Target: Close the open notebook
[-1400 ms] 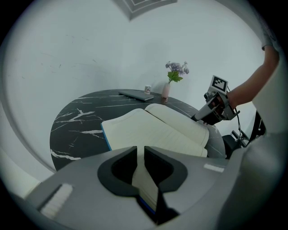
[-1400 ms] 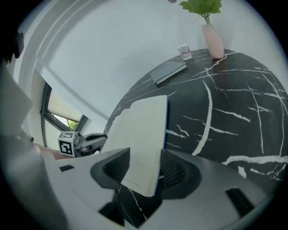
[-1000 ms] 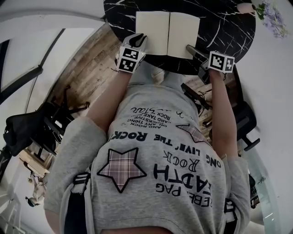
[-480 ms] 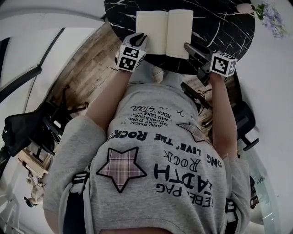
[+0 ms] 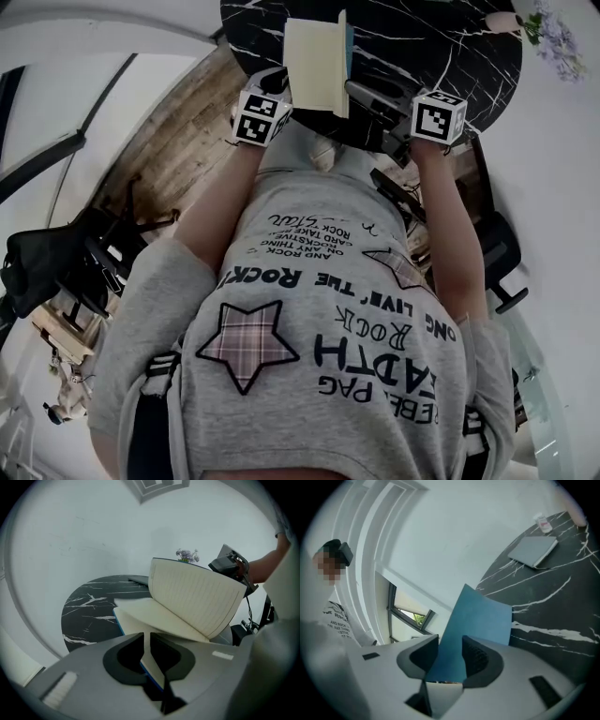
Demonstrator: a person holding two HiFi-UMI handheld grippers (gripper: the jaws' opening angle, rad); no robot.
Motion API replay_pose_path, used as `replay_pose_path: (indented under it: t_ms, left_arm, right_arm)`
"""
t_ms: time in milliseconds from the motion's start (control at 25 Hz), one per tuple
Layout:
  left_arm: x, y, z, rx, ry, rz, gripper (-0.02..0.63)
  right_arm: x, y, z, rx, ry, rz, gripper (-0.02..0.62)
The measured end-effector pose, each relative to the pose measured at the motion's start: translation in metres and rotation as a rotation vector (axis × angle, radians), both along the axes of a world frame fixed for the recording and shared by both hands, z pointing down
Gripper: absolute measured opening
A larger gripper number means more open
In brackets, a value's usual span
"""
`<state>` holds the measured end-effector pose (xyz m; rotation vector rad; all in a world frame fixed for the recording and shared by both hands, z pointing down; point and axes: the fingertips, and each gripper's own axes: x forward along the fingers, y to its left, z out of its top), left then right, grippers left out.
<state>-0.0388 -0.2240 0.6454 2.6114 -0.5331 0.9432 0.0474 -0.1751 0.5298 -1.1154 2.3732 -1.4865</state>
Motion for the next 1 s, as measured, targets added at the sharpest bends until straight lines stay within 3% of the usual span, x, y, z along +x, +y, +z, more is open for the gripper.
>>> replay_pose_path:
  t_ms: [520, 1000]
  left_arm:
    - [-0.027, -0.009, -0.005, 0.016, 0.006, -0.059, 0.037]
    - [-0.054, -0.02, -0.001, 0.032, -0.018, -0.119, 0.037]
  right_arm:
    - [-0.063, -0.03, 0.022, -0.018, 0.042, -0.144, 0.141]
    - [-0.092, -0.045, 0.07, -0.116, 0.122, -0.211, 0.141]
